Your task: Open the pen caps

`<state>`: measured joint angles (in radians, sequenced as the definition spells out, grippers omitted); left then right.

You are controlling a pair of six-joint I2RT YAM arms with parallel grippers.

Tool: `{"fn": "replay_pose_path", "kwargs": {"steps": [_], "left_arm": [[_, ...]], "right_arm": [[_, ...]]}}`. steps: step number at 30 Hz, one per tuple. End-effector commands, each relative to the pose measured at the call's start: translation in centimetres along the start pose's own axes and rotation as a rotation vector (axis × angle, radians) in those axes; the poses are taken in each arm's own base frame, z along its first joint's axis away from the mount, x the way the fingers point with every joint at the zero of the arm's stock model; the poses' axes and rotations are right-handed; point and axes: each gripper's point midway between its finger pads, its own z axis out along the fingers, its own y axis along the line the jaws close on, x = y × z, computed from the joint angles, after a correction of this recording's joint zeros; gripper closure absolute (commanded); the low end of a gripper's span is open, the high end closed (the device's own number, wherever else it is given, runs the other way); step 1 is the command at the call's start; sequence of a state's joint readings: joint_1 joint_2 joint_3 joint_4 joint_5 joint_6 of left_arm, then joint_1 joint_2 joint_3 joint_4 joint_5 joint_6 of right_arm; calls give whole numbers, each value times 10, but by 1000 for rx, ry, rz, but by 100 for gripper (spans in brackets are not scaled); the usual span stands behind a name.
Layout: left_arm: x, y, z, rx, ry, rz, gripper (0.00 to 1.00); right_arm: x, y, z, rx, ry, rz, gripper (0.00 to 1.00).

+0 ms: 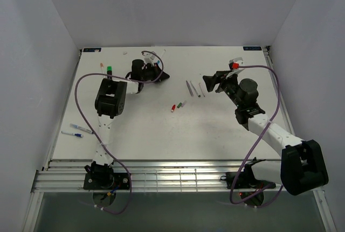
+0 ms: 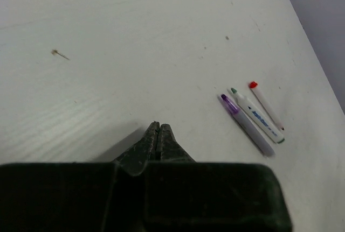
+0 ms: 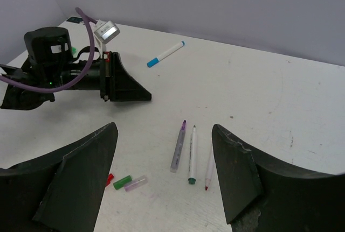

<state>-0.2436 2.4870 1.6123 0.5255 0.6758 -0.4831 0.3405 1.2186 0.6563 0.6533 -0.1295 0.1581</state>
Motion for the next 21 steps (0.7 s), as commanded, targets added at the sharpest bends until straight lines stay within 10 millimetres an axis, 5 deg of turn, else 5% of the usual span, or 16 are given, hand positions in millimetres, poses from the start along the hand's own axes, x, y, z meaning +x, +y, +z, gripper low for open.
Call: {"fn": "replay_pose_path", "kwargs": {"steps": [1,3,5,8,12,14,15,17,21], "left_arm": [[-62,-68,-31,130,-109,204,100],[-92,-76,-43,86,-175,252,97],[-112,-69,-51,17,-209,277,80],[-139,-65,-61,-33,-258,342,75],[-164,-27,-64,-232,-293,349,52],[-158,3,-63,-326,-272,324,35],[-169,6,-61,-338,-283,338,33],[-157,29,-54,-380,-242,323,30],[-153,43,-41,-386,-234,342,29]], "right_arm": [[-11,-3,1,15,-38,-6,23],[-11,-4,0,16,-39,-3,23],[-10,-3,0,12,-38,0,23],[-11,-1,0,1,-36,2,23],[-12,0,-1,2,-38,3,23],[-12,0,-2,3,-40,3,23],[-12,0,-2,3,-40,3,23],[-11,0,-2,5,-38,2,23],[-10,0,-2,1,-35,2,23]]}}
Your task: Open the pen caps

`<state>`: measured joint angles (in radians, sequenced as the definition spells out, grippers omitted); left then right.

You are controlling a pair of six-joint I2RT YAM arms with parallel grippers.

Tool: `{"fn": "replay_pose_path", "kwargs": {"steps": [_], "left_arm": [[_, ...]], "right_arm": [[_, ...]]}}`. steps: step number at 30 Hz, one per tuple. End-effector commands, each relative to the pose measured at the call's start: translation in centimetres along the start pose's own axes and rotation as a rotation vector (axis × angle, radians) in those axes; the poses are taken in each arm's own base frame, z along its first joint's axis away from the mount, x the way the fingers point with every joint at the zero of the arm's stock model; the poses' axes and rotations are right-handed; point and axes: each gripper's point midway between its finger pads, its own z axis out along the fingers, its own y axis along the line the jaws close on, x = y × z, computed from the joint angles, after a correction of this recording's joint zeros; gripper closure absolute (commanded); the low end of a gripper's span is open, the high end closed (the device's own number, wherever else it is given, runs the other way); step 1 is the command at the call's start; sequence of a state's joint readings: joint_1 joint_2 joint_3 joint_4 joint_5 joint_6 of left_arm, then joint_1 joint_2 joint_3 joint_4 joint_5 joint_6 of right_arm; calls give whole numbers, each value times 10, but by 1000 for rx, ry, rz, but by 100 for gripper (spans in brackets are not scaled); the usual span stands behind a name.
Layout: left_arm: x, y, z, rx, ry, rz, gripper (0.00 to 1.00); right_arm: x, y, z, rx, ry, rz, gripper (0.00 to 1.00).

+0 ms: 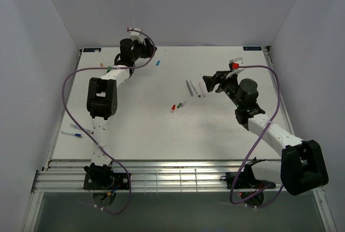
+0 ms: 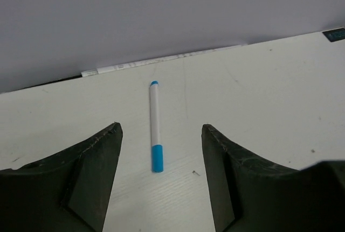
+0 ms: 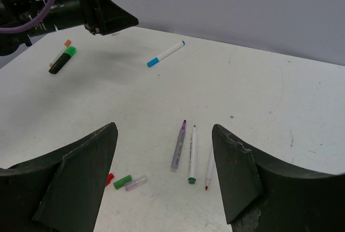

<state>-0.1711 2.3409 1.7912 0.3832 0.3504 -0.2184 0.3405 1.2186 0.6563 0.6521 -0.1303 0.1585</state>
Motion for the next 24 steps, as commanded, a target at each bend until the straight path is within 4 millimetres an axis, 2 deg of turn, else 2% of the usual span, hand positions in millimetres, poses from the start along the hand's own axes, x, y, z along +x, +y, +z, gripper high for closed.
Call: {"fn": "replay_pose_path", "kwargs": {"steps": [1,3,4,9,15,22,24], "left_arm": [[19,14,10,-56,53,35,29],[29,19,16,-63,62,39,26],[25,18,19,-56,50,51,25],[48,17,27,-30,80,60,20],[68,4,34,11,109,110,20],[83,0,37,8,130,129,21],[92,1,40,-16,139,140,24]], "right_arm": [[-11,-1,-1,1,-37,-2,23],[-11,-1,-2,4,-39,-5,23],[-11,-2,-2,9,-40,-5,23],[-7,-2,-1,4,-33,-1,23],[-5,-1,-2,0,-36,9,23],[-9,0,-6,0,-48,5,23],[-8,0,-6,-2,-46,7,23]]}}
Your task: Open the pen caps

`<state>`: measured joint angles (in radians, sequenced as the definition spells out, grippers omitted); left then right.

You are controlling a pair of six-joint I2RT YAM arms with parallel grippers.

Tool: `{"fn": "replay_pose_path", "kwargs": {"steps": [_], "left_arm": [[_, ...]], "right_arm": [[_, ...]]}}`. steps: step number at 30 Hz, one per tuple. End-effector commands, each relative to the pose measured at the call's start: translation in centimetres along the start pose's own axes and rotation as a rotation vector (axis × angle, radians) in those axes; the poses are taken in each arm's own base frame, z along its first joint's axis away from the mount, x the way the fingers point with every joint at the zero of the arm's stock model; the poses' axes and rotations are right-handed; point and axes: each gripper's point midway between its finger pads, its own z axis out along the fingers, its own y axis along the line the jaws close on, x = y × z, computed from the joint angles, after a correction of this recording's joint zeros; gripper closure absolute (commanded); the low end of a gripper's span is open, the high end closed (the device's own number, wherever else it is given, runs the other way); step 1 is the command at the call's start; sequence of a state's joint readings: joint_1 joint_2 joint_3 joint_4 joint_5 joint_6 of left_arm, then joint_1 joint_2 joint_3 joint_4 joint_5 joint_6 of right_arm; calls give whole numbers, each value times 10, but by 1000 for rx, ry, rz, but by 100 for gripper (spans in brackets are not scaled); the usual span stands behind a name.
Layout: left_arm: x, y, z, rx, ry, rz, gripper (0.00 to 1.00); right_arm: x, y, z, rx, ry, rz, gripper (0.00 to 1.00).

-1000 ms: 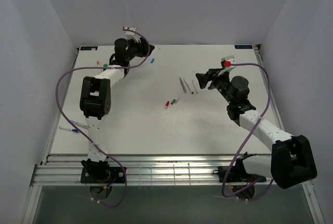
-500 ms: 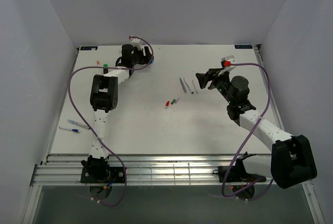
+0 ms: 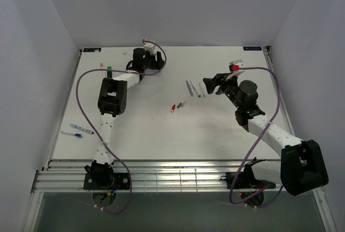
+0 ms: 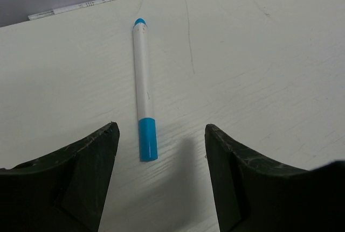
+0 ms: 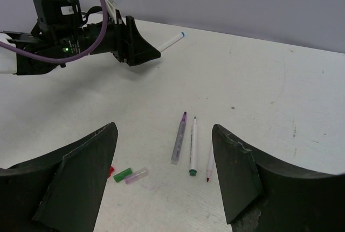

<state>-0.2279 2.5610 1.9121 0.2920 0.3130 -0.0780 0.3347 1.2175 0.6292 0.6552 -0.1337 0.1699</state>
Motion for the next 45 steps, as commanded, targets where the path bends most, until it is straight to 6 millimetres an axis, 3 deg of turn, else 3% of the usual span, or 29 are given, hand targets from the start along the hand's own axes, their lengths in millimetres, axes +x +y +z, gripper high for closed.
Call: {"fn": "replay_pose_path", "kwargs": {"steps": [1,14,16,18,22,25,27,29,30,31,32,37,38,39,40,41,42,44,45], "left_arm": [[-19,-5,5,-22,-40,59,25],[15,7,13,-170,18,123,51],[19,2,13,-165,33,149,64],[23,0,13,-173,45,162,67],[26,-3,10,-171,56,144,83],[23,-4,8,-168,53,124,100],[19,-6,6,-168,51,104,100],[1,-14,0,-152,24,67,100],[-7,-18,-3,-146,13,52,100],[-33,-25,-10,-137,-25,41,100],[-36,-29,-16,-127,-25,6,100],[-94,-66,-62,-46,-93,-96,100],[-121,-80,-81,-17,-133,-103,100],[-111,-89,-90,4,-106,-147,100],[-113,-100,-100,43,-100,-169,100],[-135,-113,-122,77,-133,-184,100],[-116,-125,-132,99,-86,-242,100],[-113,-147,-154,150,-65,-286,100],[-128,-170,-177,205,-87,-293,100]], "right_arm": [[-20,3,-3,-8,-68,-9,23],[-23,2,-7,-1,-75,-18,23],[-25,2,-7,1,-80,-18,23],[-25,3,-8,-1,-80,-17,23],[-25,3,-7,0,-66,-13,23],[-26,4,-7,-2,-48,-2,23],[-29,5,-5,2,-38,8,23],[-17,3,-4,14,36,32,23],[-25,4,-3,12,37,37,23],[-17,5,-5,16,80,66,23],[-17,6,-6,18,92,79,23],[-17,22,-14,-23,186,167,23],[-9,25,-19,-25,233,202,23],[-7,29,-21,-38,254,223,23],[-8,33,-25,-51,264,240,23],[-6,37,-28,-64,278,262,23],[-1,45,-34,-93,309,298,23],[2,56,-41,-138,336,344,22],[5,67,-46,-184,365,391,23]]}}
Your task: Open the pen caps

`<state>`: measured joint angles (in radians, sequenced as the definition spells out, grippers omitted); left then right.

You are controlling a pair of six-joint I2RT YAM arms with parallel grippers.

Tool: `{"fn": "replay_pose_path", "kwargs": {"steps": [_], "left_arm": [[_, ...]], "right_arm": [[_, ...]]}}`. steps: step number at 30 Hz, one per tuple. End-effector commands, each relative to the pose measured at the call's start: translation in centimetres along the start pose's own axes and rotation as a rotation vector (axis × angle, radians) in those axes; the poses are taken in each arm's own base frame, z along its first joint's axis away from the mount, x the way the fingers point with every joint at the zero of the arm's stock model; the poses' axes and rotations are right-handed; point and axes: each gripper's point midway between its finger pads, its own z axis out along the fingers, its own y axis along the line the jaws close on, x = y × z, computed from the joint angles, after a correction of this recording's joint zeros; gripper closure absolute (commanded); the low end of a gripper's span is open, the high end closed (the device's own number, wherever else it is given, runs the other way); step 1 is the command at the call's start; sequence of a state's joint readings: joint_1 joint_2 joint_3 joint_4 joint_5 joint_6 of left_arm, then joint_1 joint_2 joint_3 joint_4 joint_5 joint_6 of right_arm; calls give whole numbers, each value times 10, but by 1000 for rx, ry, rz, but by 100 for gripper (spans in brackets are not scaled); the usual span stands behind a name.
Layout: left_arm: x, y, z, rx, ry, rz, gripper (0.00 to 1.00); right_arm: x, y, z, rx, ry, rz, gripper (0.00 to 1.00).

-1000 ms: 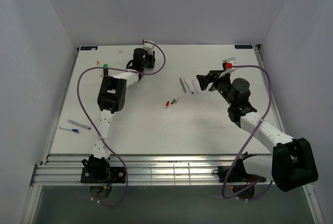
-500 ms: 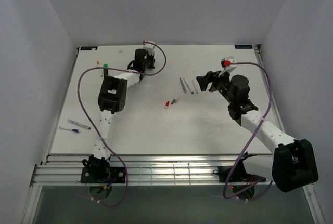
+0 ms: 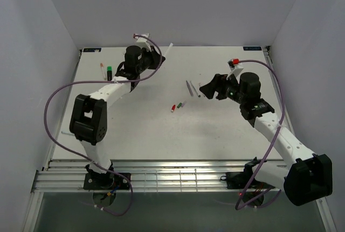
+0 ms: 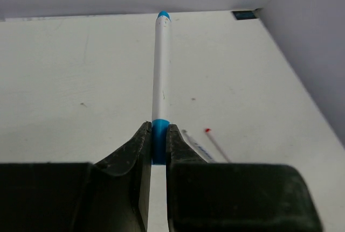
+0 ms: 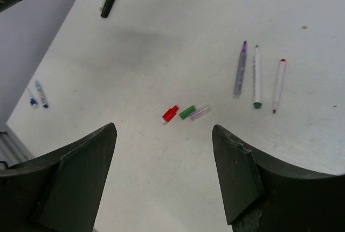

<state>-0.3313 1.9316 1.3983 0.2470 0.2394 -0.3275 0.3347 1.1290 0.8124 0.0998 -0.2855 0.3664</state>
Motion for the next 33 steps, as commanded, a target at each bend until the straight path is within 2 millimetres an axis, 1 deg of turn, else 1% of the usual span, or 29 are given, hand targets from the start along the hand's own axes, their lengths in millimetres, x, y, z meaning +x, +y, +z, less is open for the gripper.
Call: {"fn": "replay_pose_path", "kwargs": {"steps": [1,2,3,4,6,7,9,10,11,12,13,14,16,17,18,19,21,22,25,28,29,31,33], "left_arm": [[1,-72,-54,172,32,-138,100],[5,-82,-65,191,41,-154,100],[-3,-107,-86,248,27,-153,100],[18,-110,-98,249,71,-192,100],[30,-130,-120,293,96,-217,100],[37,-136,-139,308,102,-233,100],[47,-148,-159,329,121,-286,100],[38,-155,-175,344,85,-289,100],[50,-153,-183,335,101,-313,100],[51,-159,-191,345,96,-311,100],[43,-163,-202,352,57,-306,100],[49,-163,-207,351,63,-314,100],[50,-170,-216,372,59,-318,100],[50,-172,-221,379,55,-319,100],[52,-178,-223,394,60,-319,100],[54,-180,-225,398,66,-316,100],[60,-185,-226,404,87,-317,100],[62,-187,-226,409,92,-315,100],[66,-193,-227,419,104,-308,100],[70,-194,-228,424,114,-307,100],[71,-195,-228,425,117,-307,100],[73,-196,-227,428,125,-309,100],[73,-198,-227,435,131,-305,100]], "right_arm": [[9,37,-17,-148,81,123,23],[17,39,-20,-165,102,148,23],[22,47,-24,-205,120,168,22],[19,55,-30,-234,105,191,22],[25,60,-37,-257,108,220,21],[18,66,-43,-276,84,236,21],[20,75,-48,-316,93,258,20],[20,79,-50,-331,98,267,20],[22,83,-52,-345,116,291,20],[24,84,-52,-349,126,305,20],[26,85,-52,-350,133,319,20],[24,91,-52,-371,125,332,20],[29,95,-52,-383,124,347,20],[28,102,-51,-395,113,346,20],[28,106,-49,-398,112,343,20],[32,115,-47,-414,129,338,20],[29,121,-41,-411,118,322,20],[31,128,-37,-418,126,318,20],[27,130,-29,-408,101,319,20],[21,129,-24,-403,68,320,21],[19,125,-21,-386,56,324,22],[13,127,-20,-394,30,322,22],[11,126,-17,-394,20,328,23]]}}
